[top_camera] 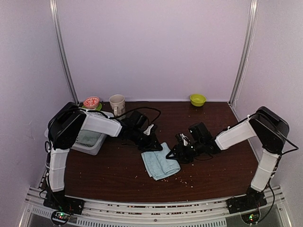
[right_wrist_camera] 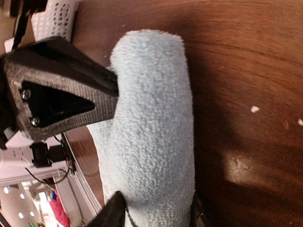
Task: Roll the towels
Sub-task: Roll the towel at the center of the board.
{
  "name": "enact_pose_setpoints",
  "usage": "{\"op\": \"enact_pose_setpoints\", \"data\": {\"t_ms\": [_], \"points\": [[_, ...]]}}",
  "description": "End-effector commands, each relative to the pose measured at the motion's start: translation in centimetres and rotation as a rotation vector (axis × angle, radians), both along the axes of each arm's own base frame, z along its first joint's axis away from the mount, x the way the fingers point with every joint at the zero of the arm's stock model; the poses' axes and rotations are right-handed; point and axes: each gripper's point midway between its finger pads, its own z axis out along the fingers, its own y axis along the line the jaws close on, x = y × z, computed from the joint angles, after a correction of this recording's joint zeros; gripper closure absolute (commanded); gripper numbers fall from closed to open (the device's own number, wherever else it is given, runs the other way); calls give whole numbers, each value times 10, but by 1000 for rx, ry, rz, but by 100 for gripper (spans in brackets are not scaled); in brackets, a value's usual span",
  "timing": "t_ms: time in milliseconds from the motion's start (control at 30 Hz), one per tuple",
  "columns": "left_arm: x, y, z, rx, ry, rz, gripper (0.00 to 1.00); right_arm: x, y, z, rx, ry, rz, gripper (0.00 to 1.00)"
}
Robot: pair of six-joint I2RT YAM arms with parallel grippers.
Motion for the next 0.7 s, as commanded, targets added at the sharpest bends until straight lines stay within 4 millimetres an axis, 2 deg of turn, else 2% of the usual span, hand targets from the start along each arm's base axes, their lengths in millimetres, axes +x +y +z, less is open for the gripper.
{"op": "enact_pose_setpoints", "data": {"t_ms": [0,67,133,367,533,667], "points": [[-21,34,-47,176,94,25,90,-5,4,-5,33,39,6,72],[-22,34,-43,171,91,23,90,-4,3,-4,10,21,18,88],[-22,33,-34,161,78,19,90,-4,-2,-3,-51,-6,41,100],[-29,42,-2,122,36,40,80,4,-38,6,-462,-166,124,100],[-35,49,9,99,21,49,78,11,-43,16,-731,-280,147,100],[-39,51,18,75,7,53,78,10,-40,21,-853,-352,133,100]]}}
